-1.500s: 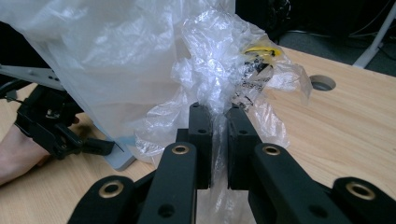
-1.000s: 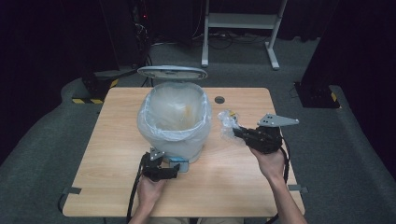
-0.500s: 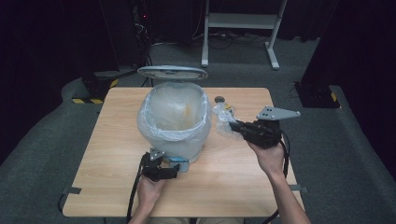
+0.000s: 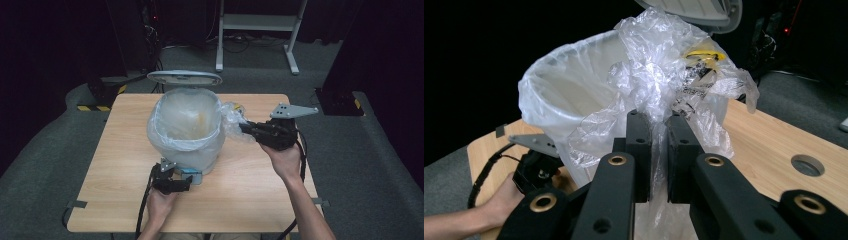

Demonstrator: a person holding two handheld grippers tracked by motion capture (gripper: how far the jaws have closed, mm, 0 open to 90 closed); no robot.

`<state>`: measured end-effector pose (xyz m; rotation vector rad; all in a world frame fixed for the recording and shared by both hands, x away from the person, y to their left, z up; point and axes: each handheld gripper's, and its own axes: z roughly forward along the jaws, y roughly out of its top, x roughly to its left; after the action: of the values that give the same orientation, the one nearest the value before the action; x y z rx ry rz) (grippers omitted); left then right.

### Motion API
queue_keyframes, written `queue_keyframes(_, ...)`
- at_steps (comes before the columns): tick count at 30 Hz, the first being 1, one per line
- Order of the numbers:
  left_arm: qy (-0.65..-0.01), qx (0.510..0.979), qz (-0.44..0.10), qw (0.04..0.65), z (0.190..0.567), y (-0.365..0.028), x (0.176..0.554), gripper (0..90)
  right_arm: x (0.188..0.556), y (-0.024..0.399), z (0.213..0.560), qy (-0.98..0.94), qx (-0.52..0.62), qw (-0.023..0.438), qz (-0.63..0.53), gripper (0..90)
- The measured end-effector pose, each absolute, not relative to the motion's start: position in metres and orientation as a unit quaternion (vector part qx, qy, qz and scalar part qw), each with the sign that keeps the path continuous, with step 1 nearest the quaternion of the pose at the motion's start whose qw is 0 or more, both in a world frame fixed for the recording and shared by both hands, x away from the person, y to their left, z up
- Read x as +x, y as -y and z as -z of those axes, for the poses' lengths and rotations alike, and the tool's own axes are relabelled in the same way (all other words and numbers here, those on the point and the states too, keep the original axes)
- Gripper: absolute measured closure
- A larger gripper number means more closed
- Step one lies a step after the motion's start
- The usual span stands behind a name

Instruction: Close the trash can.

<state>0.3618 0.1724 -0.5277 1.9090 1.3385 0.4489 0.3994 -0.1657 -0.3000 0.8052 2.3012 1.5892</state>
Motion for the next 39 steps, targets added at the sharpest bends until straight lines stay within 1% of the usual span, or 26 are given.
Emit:
queue_keyframes(25, -0.523, 0.745, -0.175, 0.375, 0.528, -0.172, 0.362, 2.6, 0.421, 0.12, 0.278, -0.806, 0.25, 0.102, -0.527, 83.4)
queue_keyframes(39, -0.523, 0.745, -0.175, 0.374, 0.528, -0.172, 0.362, 2.6, 0.435, 0.096, 0.279, -0.814, 0.251, 0.097, -0.515, 83.0)
